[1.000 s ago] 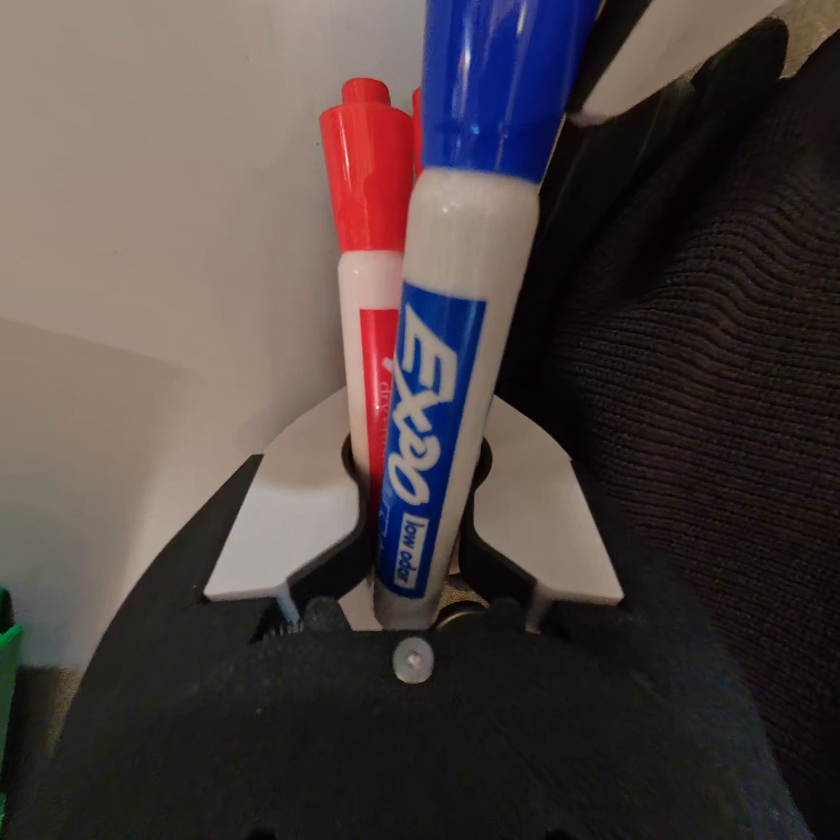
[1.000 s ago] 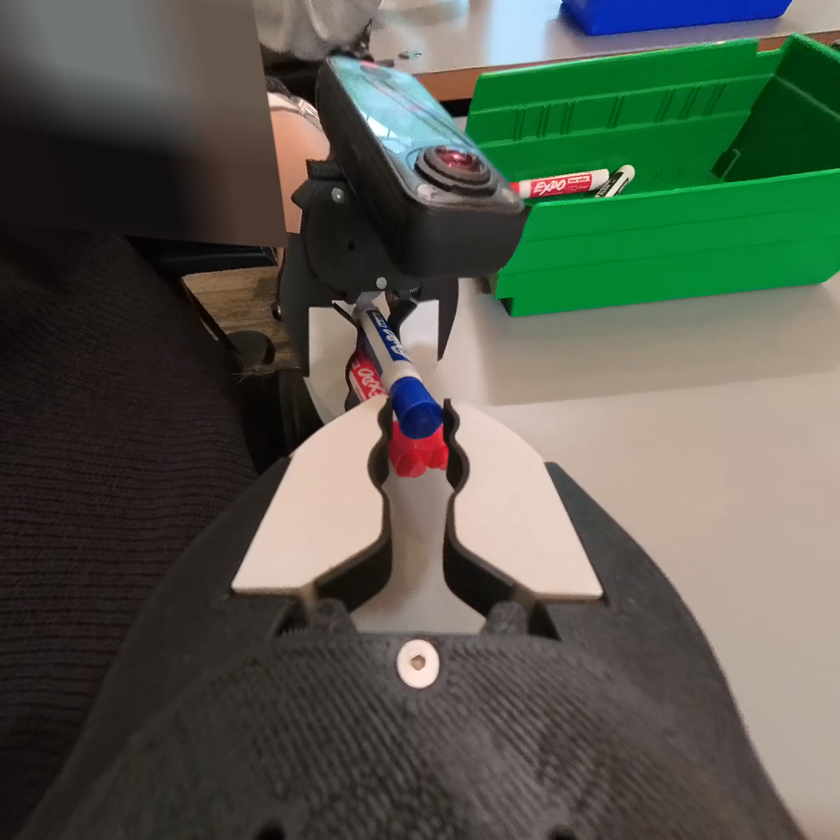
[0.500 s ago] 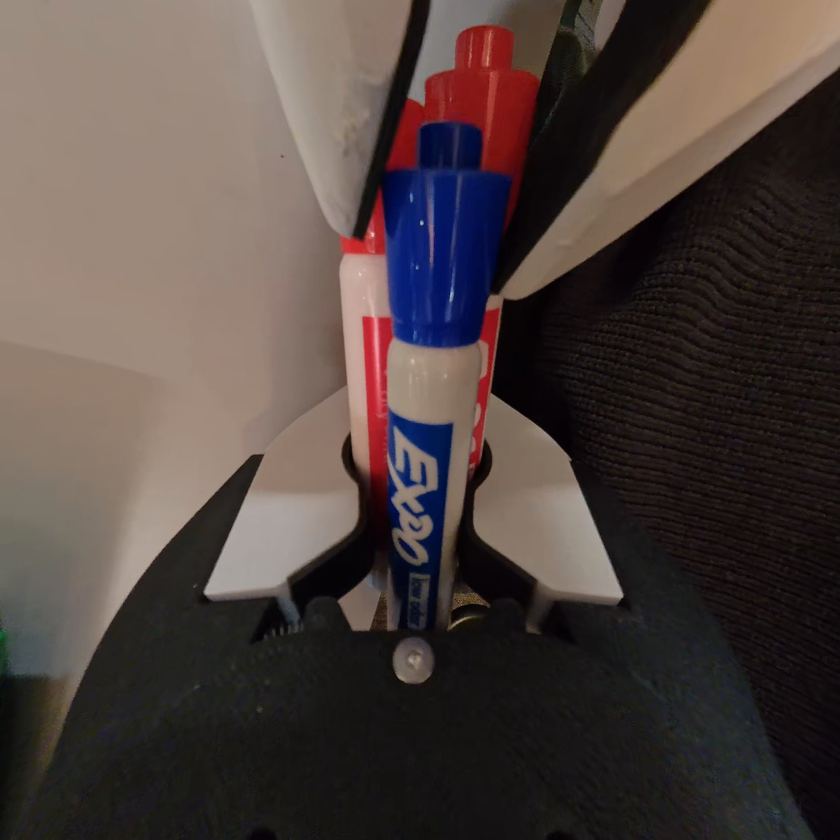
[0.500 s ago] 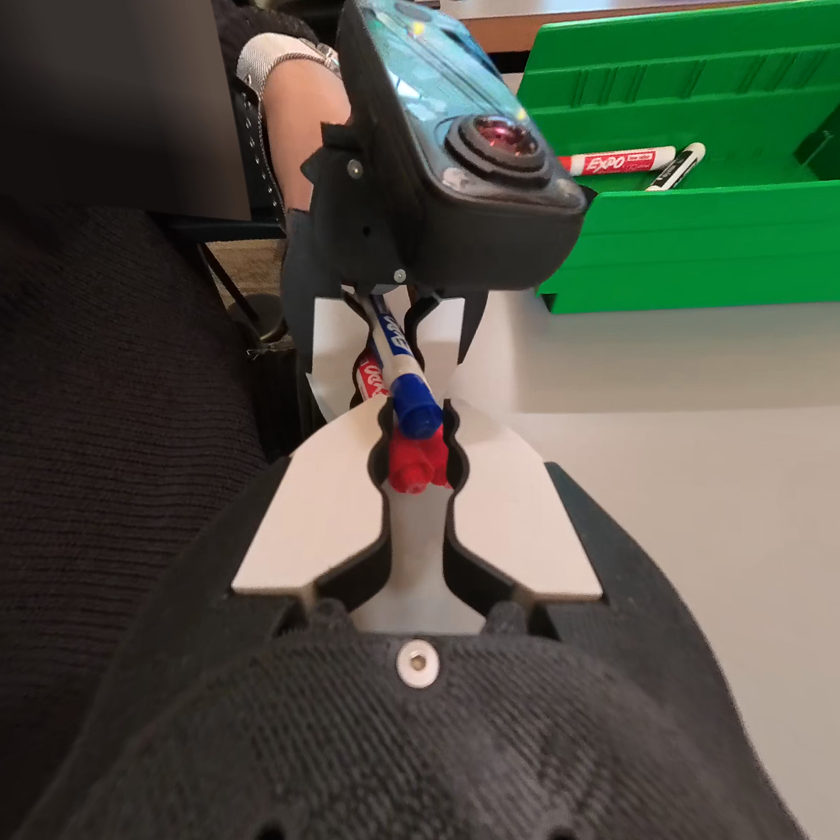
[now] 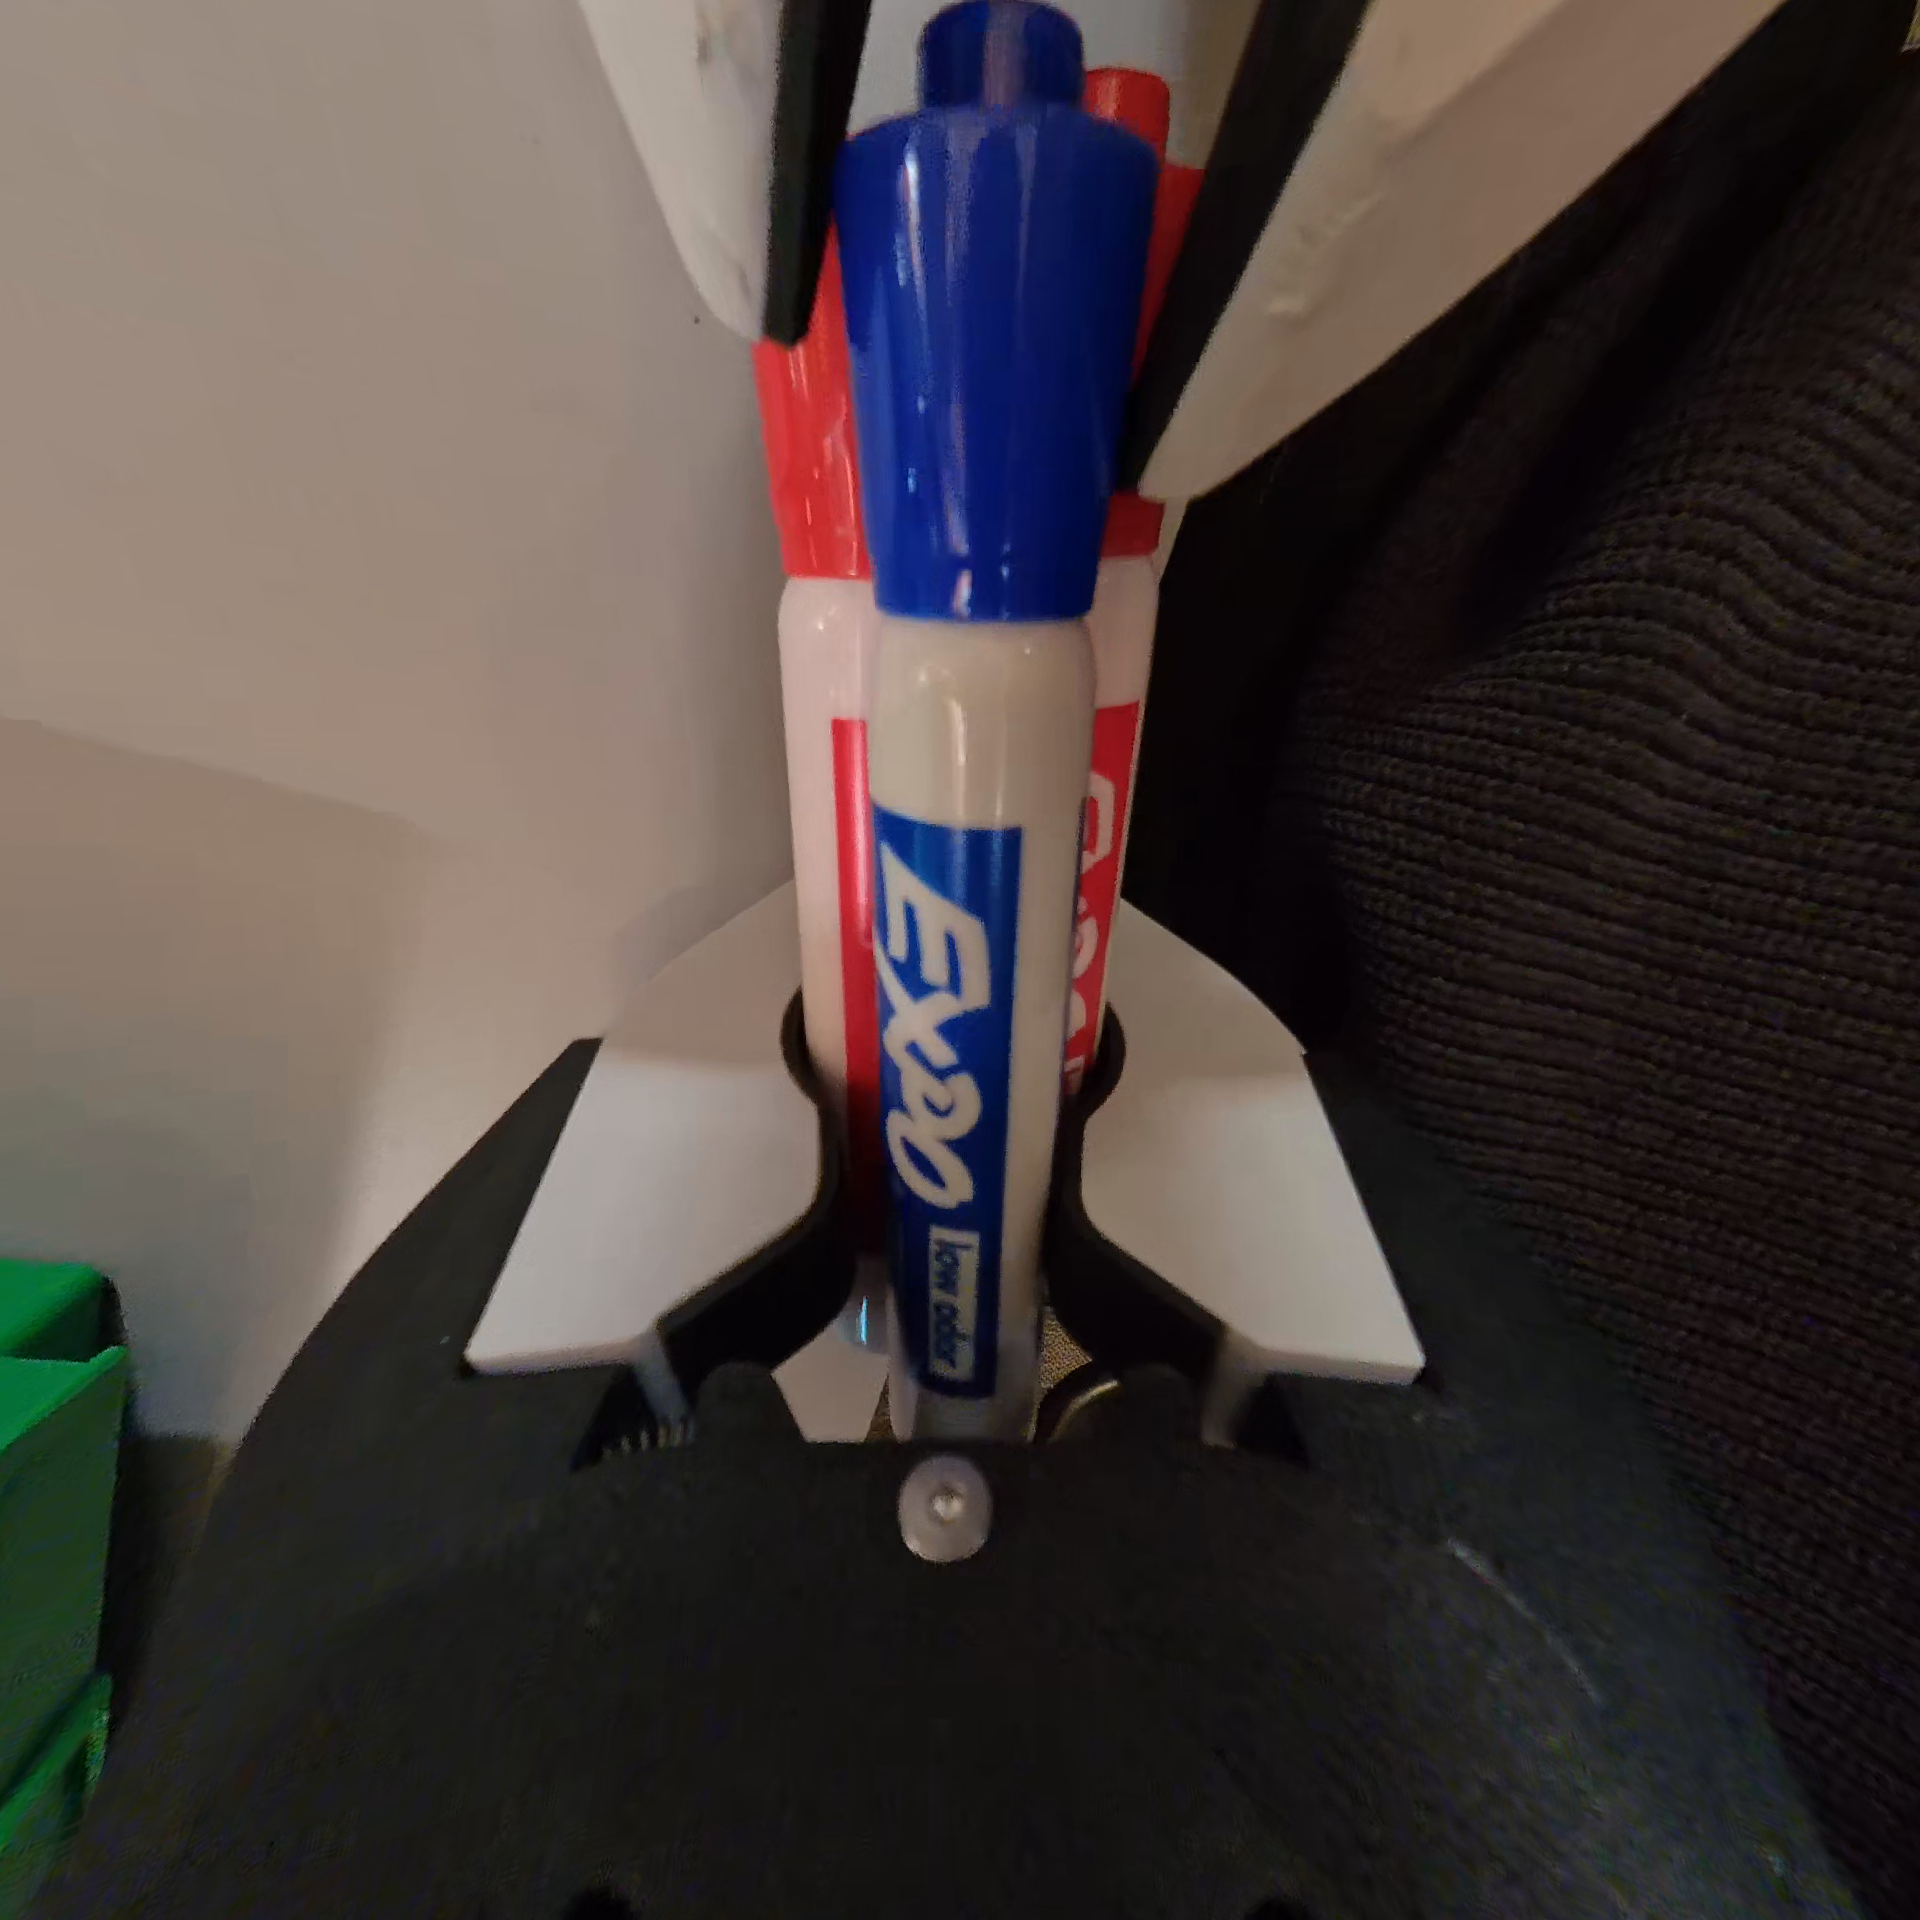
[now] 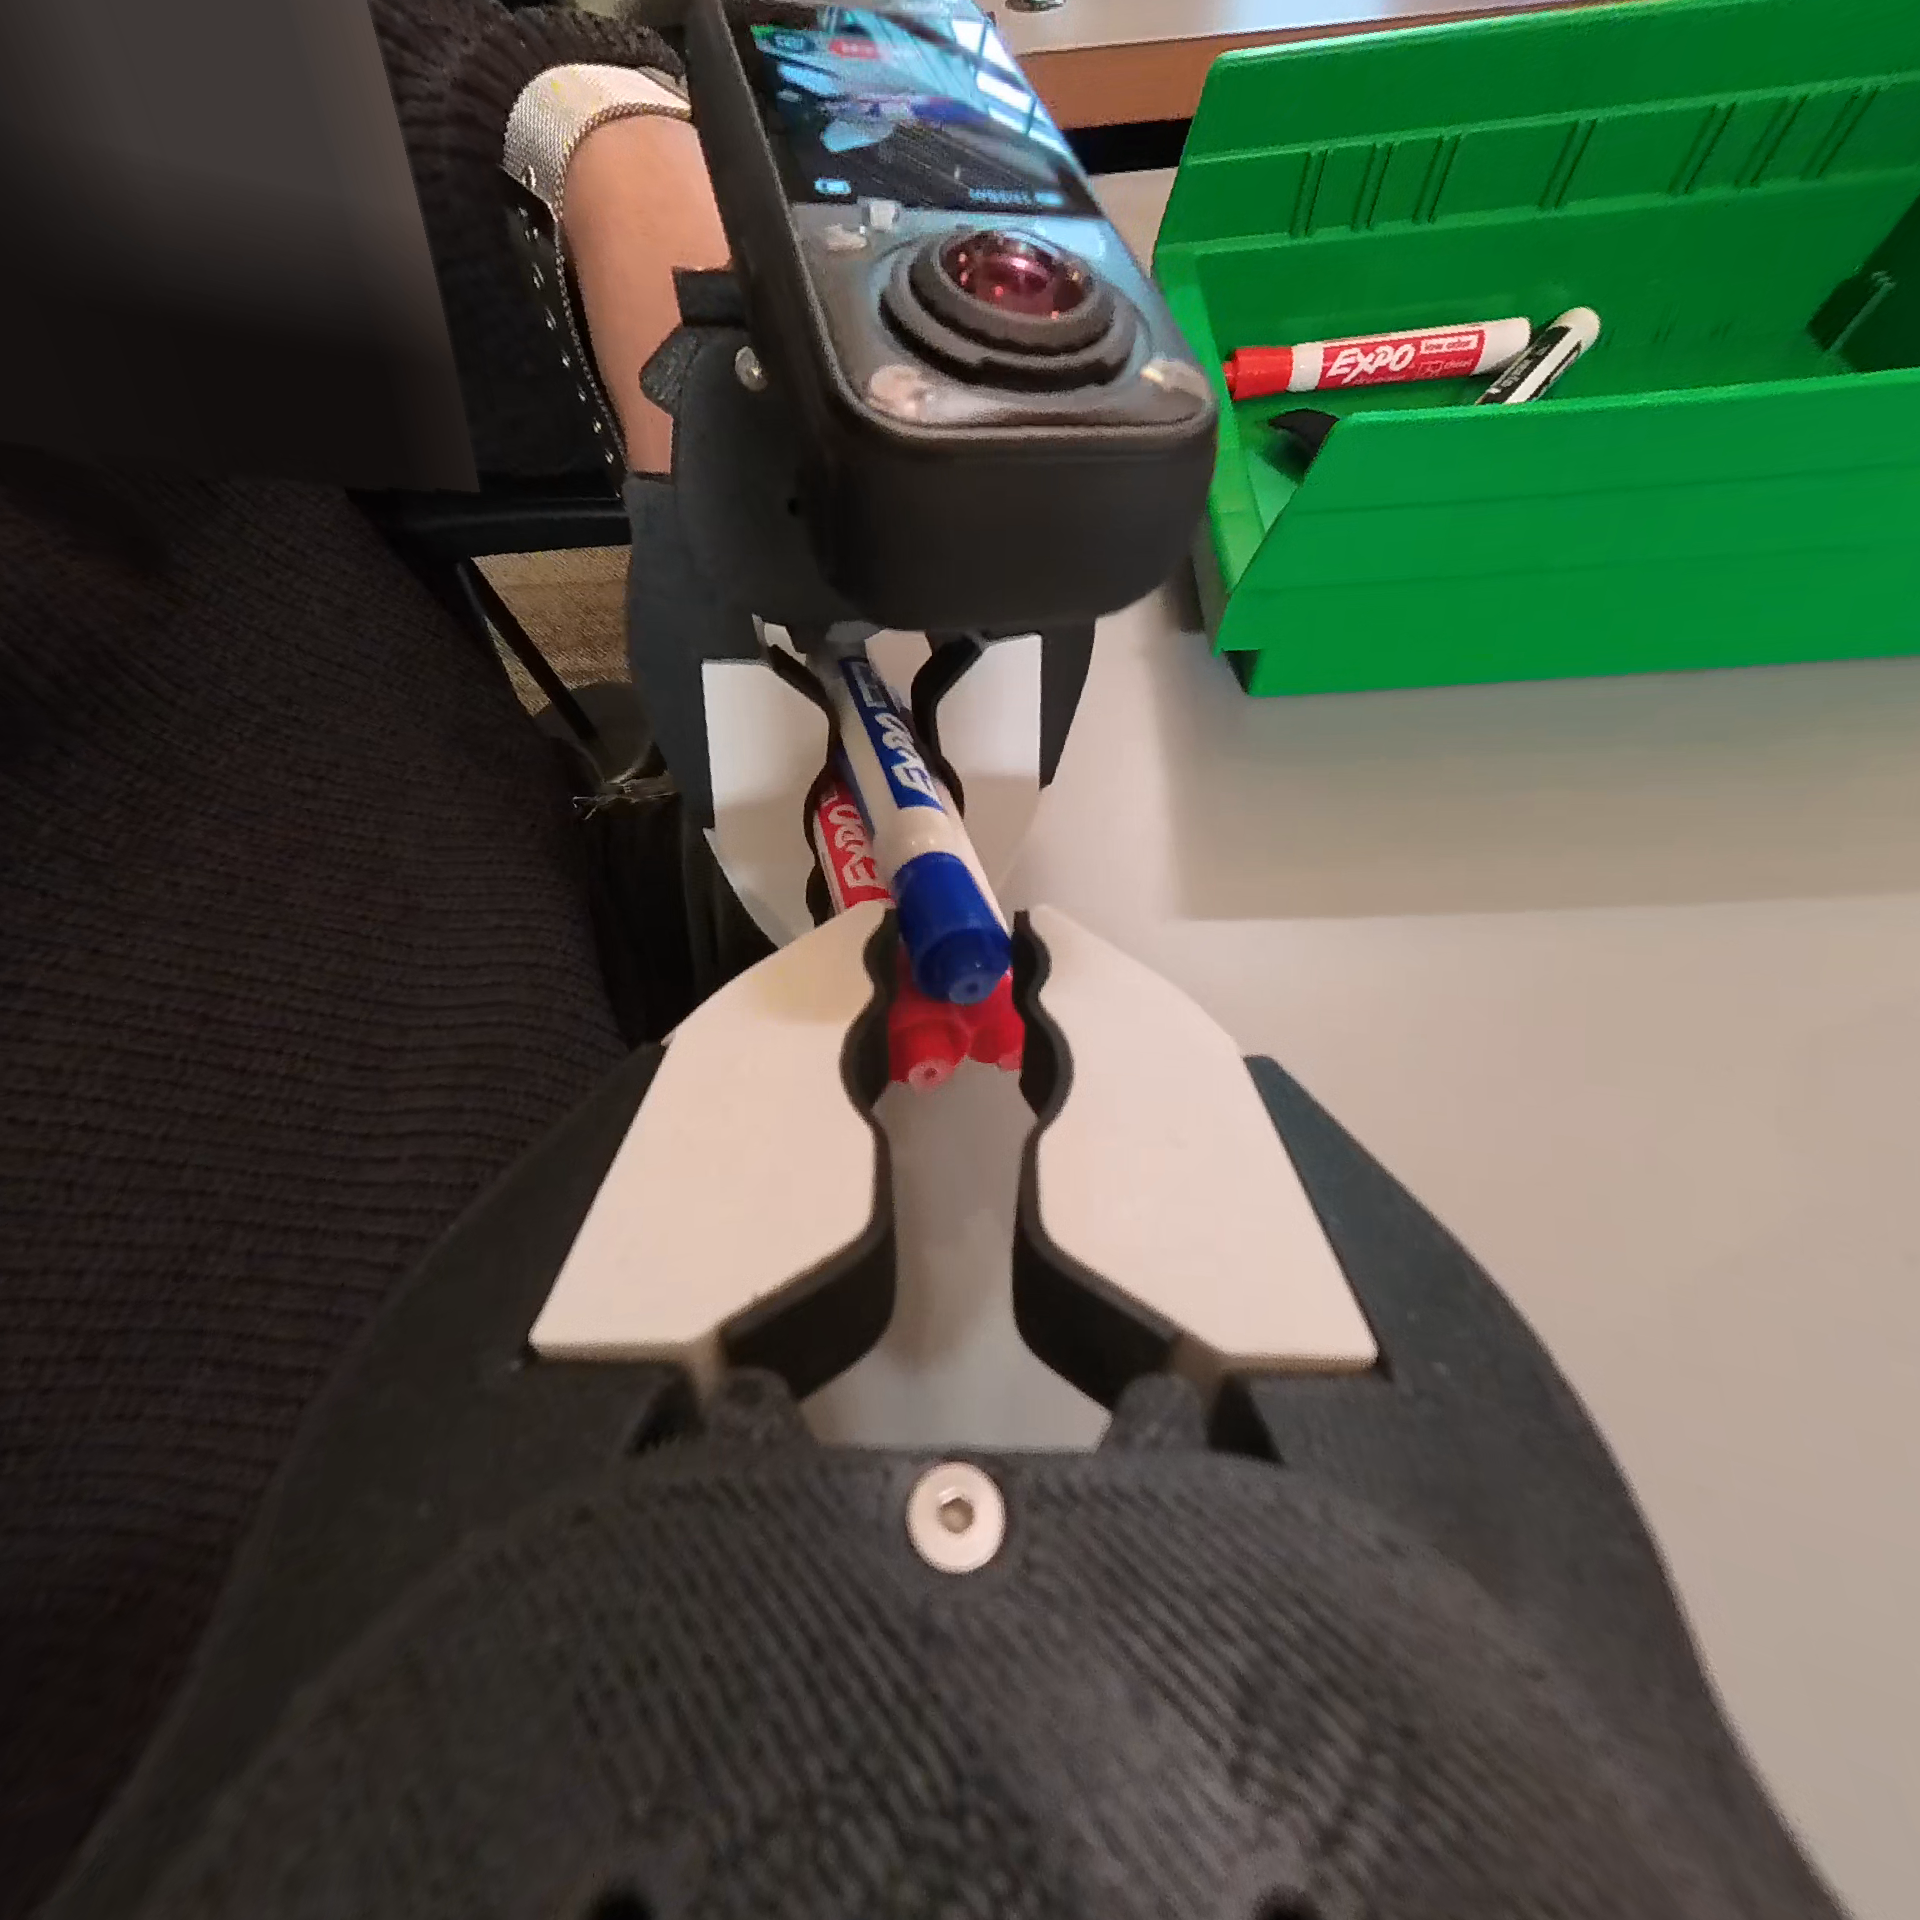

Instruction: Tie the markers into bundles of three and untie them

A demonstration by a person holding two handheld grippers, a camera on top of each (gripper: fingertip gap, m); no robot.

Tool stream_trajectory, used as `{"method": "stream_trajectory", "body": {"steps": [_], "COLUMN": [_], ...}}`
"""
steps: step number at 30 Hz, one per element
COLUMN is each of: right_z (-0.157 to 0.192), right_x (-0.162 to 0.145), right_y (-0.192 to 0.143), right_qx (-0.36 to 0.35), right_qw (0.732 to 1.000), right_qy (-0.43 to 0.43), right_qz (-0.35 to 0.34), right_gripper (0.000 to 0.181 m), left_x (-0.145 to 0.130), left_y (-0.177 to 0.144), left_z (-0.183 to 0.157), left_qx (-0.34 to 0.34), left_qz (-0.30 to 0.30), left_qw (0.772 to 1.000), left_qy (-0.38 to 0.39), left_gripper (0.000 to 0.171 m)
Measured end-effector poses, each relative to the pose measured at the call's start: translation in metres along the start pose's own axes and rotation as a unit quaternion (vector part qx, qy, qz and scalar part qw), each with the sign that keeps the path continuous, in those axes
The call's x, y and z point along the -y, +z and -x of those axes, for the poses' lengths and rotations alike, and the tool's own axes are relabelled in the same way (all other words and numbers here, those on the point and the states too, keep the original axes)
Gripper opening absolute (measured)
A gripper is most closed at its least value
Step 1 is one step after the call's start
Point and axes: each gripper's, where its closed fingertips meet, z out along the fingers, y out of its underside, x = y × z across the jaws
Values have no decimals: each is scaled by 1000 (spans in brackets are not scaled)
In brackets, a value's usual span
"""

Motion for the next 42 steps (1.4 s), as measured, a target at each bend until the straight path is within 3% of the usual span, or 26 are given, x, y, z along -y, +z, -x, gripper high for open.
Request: {"method": "stream_trajectory", "body": {"steps": [19, 29, 42], "right_z": [-4, -9, -41], "right_x": [-3, -2, 16], "right_y": [-2, -9, -34], "right_qx": [-9, -20, -79], "right_qw": [1000, 1000, 992], "right_qy": [2, 10, 49], "right_qz": [0, -10, -88], "right_gripper": [22, 33, 31], "left_x": [-3, -4, -13], "left_y": [-1, -5, -13], "left_z": [4, 12, 30], "left_qx": [16, 38, 127], "left_qz": [8, 6, 28], "left_qw": [1000, 999, 991], "left_qy": [4, -1, 9], "left_gripper": [45, 46, 46]}}
